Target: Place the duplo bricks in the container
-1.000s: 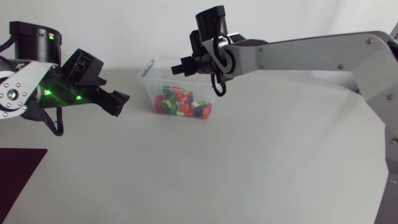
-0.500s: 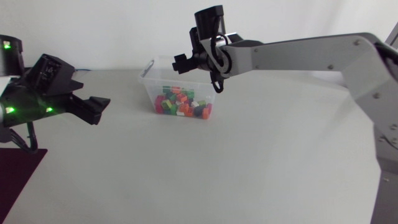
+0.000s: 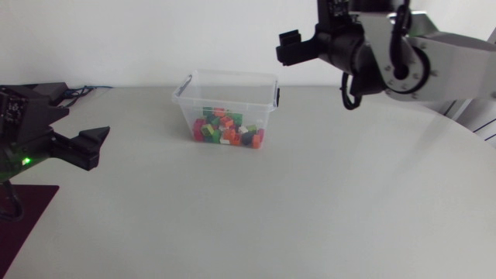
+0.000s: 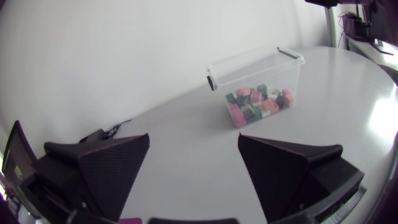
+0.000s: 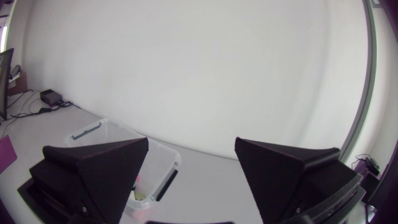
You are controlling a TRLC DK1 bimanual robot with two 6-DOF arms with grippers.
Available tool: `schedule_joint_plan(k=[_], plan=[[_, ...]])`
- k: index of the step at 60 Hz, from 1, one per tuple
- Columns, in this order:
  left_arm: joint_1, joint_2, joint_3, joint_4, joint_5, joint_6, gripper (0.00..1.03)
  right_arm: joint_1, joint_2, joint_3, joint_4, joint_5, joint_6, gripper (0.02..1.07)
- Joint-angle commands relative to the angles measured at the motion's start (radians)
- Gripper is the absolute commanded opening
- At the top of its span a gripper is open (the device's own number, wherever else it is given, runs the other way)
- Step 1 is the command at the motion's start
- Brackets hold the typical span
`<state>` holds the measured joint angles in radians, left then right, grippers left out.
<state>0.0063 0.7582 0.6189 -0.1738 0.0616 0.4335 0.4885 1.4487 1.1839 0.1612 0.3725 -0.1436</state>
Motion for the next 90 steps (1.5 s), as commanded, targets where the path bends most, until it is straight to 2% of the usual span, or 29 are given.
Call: schedule_joint_plan(k=[1, 18, 35, 45, 53, 90], plan=[[0.017, -0.046, -0.039, 0.017, -0.002, -0.032, 0.99, -0.036, -0.090, -0.086, 0.008, 0.022, -0.031, 1.02], [0.043, -0.146, -0.091, 0.037, -0.002, -0.079, 0.99, -0.113, -0.376, -0.299, 0.000, 0.060, -0.103, 1.02], [0.058, -0.267, -0.197, 0.117, -0.002, -0.137, 0.99, -0.195, -0.648, -0.507, -0.023, 0.065, -0.156, 1.02], [0.060, -0.388, -0.274, 0.180, -0.002, -0.185, 0.99, -0.235, -0.844, -0.642, -0.049, 0.065, -0.191, 1.02], [0.061, -0.453, -0.308, 0.195, -0.002, -0.210, 0.97, -0.254, -0.964, -0.682, -0.117, 0.065, -0.194, 1.02], [0.018, -0.647, -0.505, 0.182, -0.040, -0.352, 0.96, -0.403, -1.275, -1.002, -0.147, -0.213, 0.021, 1.02]])
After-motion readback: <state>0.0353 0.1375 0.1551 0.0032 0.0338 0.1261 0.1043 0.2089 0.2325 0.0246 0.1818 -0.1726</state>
